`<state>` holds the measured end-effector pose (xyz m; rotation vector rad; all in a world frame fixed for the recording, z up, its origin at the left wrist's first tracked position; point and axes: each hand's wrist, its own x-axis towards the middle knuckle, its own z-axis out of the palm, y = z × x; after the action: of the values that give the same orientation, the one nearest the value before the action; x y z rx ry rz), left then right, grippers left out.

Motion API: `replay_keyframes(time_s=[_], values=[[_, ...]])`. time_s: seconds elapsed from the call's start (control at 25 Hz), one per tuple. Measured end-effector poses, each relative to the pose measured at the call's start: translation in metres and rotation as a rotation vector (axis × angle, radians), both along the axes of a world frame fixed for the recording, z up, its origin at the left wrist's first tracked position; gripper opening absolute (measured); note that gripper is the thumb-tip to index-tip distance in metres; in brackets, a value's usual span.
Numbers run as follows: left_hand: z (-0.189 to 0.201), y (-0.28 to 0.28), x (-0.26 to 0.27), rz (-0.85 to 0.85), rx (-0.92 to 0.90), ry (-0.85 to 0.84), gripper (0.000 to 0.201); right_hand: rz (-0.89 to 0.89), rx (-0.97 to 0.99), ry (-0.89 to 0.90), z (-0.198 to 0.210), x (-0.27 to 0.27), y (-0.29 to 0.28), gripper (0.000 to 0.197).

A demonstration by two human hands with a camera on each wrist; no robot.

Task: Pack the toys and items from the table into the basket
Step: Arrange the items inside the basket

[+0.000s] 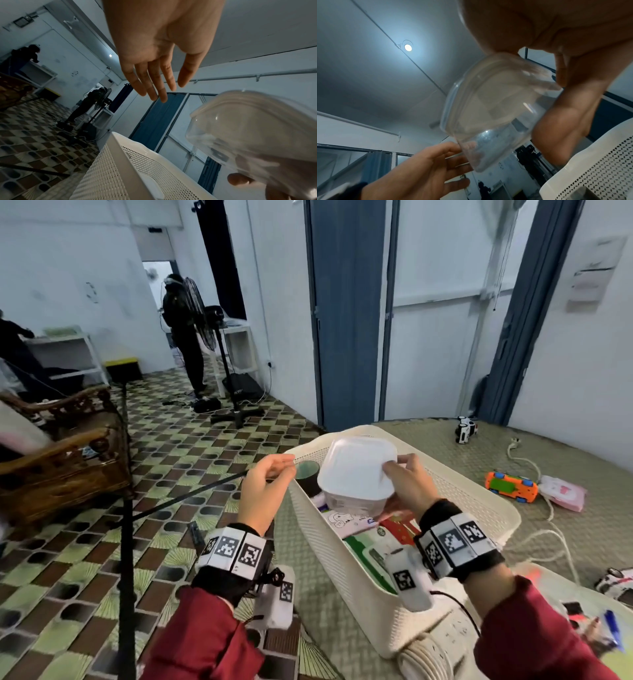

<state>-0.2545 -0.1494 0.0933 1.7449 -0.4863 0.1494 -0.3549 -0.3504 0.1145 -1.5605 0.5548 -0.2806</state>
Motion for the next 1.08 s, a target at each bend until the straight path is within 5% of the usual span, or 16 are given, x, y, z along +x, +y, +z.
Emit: replay_keyframes(time_s=[0.28, 0.6, 1.08], values=[[-0.028, -0.005, 0.109, -0.082, 0.098, 0.046, 0.018, -0.140, -0.096, 0.107, -0.036, 0.105, -0.023, 0.033], [-0.040, -0.025, 0.203, -0.207, 0.230, 0.046, 0.031, -0.280, -0.001, 0.198, -0.055, 0.151, -0.040, 0.047], [-0.084, -0.096, 0.308, -0.735, 0.481, 0.100, 0.052, -0.684, -0.068, 0.341, -0.091, 0.202, -0.067, 0.047]])
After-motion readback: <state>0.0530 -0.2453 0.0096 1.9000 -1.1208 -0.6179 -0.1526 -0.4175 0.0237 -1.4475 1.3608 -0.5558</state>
